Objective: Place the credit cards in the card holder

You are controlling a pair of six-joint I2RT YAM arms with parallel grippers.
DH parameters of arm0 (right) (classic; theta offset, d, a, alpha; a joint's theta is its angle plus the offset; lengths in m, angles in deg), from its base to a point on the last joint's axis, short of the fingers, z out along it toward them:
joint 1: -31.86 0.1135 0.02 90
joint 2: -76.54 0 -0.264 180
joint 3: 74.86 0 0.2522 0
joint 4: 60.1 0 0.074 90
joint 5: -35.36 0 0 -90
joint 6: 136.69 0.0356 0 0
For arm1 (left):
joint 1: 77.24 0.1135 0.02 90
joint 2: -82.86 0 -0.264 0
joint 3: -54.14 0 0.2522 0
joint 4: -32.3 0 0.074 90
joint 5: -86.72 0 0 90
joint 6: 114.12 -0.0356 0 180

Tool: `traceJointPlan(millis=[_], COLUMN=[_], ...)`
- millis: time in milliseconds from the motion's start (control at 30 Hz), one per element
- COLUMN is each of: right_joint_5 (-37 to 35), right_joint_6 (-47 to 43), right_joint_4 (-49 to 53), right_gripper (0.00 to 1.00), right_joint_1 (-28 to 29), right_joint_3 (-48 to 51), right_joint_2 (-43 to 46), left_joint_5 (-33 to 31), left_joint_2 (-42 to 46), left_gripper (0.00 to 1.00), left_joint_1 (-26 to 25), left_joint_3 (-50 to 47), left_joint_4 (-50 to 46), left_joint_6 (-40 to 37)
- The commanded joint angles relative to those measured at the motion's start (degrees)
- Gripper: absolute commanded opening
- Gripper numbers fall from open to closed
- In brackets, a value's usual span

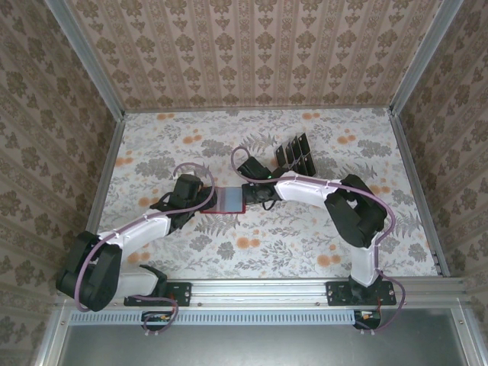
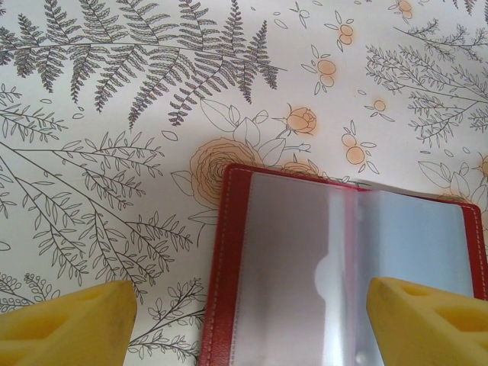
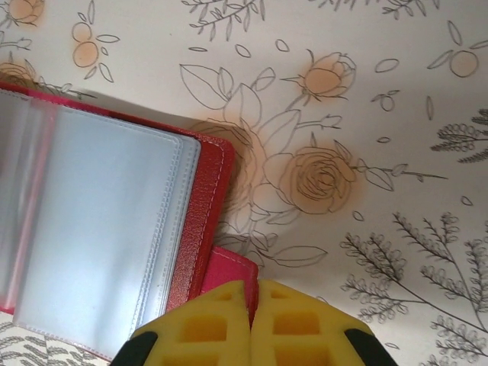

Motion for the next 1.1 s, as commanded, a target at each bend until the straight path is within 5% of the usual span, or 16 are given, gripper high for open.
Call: traceJointPlan(millis=[0, 267, 400, 500, 700, 1067], right_joint_5=[-1.95, -2.17, -0.22, 1.1, -3.05, -14.39], right_joint_6=[-1.5, -1.5, -2.21, -2.1, -4.89, -10.59], right_joint_4=[2.41, 3.0, 3.54, 4.74, 15.17, 28.29], right_gripper=[0.07, 0.09, 0.43, 0.51, 0.56, 0.55], right_joint_1=[-1.03, -2.86, -2.88, -2.91, -4.23, -9.05], right_joint_3=[1.48, 2.83, 2.09, 1.09, -6.18, -15.27], right_joint_2=[2.23, 3.41, 4.57, 7.5, 10.55, 1.54], left_joint_5=[0.56, 0.88, 1.16, 0.97, 0.23, -0.96], left_joint_2=[0.13, -0.77, -1.38, -1.41, -1.41, -0.53], left_gripper=[0.81, 0.81, 0.81, 0.82, 0.84, 1.0], left_joint_1=[-0.55, -0.65, -0.65, -0.66, -0.46, 0.14], left_joint_3=[0.51, 0.81, 1.2, 1.56, 2.65, 3.38], left_joint_4=[0.57, 0.95, 1.12, 0.71, -0.65, -2.7], left_joint_6=[0.26, -0.01, -0.11, -0.5, -1.56, -2.73])
